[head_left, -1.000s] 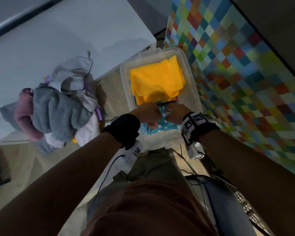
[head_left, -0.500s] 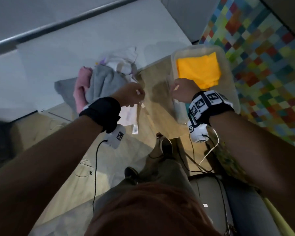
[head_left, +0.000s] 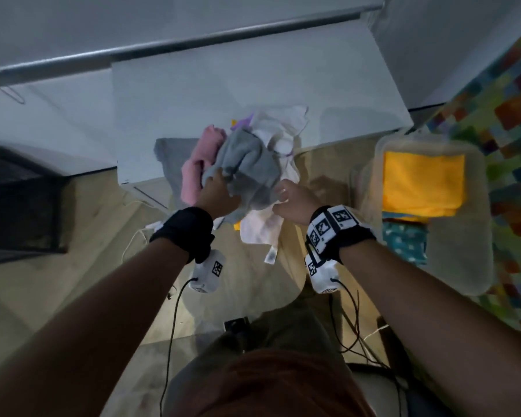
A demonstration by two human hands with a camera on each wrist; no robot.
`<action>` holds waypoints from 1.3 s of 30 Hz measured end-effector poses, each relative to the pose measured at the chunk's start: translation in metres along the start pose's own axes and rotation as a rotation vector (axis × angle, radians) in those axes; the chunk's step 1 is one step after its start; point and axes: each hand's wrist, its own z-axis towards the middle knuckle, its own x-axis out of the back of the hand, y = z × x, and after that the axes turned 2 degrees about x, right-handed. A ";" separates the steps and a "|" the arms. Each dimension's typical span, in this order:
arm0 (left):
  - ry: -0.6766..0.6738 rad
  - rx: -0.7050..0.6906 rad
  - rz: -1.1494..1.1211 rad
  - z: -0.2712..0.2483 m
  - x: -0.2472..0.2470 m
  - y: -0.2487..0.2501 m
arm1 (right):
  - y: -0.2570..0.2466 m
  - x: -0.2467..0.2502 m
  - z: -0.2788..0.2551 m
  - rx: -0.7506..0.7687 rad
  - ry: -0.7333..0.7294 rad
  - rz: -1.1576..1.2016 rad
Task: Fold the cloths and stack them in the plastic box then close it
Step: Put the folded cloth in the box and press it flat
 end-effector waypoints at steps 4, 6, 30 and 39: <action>0.065 0.069 -0.116 0.021 -0.010 0.003 | -0.004 -0.007 0.040 0.065 -0.042 0.035; 0.104 0.132 -0.140 0.030 -0.014 0.007 | -0.002 -0.010 0.058 0.068 -0.022 0.053; -0.041 -0.103 -0.320 -0.097 0.023 -0.065 | -0.022 -0.060 0.008 0.270 -0.092 0.020; -0.051 -0.060 -0.395 -0.152 0.048 -0.088 | -0.056 -0.081 -0.057 0.130 -0.216 0.713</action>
